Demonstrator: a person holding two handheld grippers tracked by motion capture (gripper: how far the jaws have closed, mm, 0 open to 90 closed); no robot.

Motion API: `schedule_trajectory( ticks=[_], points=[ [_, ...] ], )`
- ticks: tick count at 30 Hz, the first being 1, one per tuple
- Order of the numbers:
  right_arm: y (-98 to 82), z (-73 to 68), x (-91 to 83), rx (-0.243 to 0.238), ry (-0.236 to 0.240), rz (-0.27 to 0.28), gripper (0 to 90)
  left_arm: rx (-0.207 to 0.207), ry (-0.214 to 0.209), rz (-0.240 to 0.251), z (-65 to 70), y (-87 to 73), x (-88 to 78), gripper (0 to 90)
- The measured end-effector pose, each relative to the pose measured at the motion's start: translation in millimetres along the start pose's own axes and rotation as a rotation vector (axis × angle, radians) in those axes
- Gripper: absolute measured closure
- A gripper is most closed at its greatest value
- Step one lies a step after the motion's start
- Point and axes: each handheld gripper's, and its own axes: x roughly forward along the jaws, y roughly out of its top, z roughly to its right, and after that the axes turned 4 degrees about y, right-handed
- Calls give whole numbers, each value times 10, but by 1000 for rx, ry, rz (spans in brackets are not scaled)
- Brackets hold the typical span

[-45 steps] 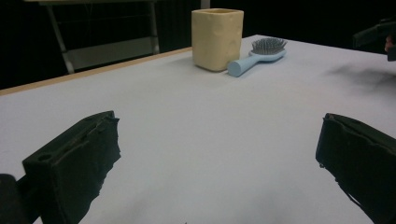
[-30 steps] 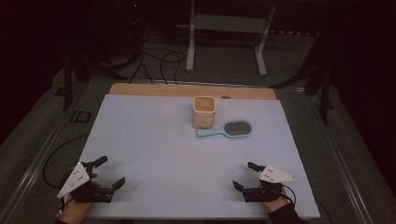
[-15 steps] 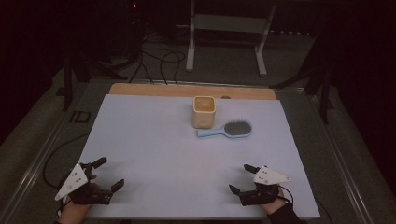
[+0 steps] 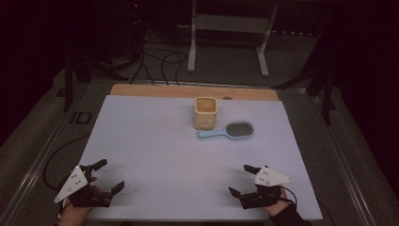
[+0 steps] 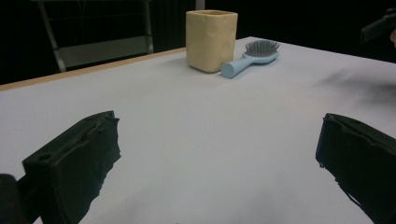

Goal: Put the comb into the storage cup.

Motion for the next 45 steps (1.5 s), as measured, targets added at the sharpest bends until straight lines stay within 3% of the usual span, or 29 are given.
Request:
schedule_trajectory(
  ticks=[14, 20, 30, 35, 40, 45],
  points=[
    [502, 92, -66, -36, 1, 65, 90, -8, -7, -1, -3, 0, 3, 0],
    [680, 175, 39, -66, 11, 69, 90, -12, -10, 3, 0, 3, 2, 0],
    [859, 369, 280, -62, -3, 59, 151, -16, -15, 5, -5, 0, 5, 0],
    [930, 457, 393, -59, -29, 59, 252, -17, -19, 6, -1, 1, 5, 0],
    [986, 550, 515, -67, -67, 50, 421, -20, -21, 5, -3, -2, 7, 0],
    [986, 658, 653, -46, -100, 22, 579, -17, -21, 3, -5, -4, 11, 0]
  ],
)
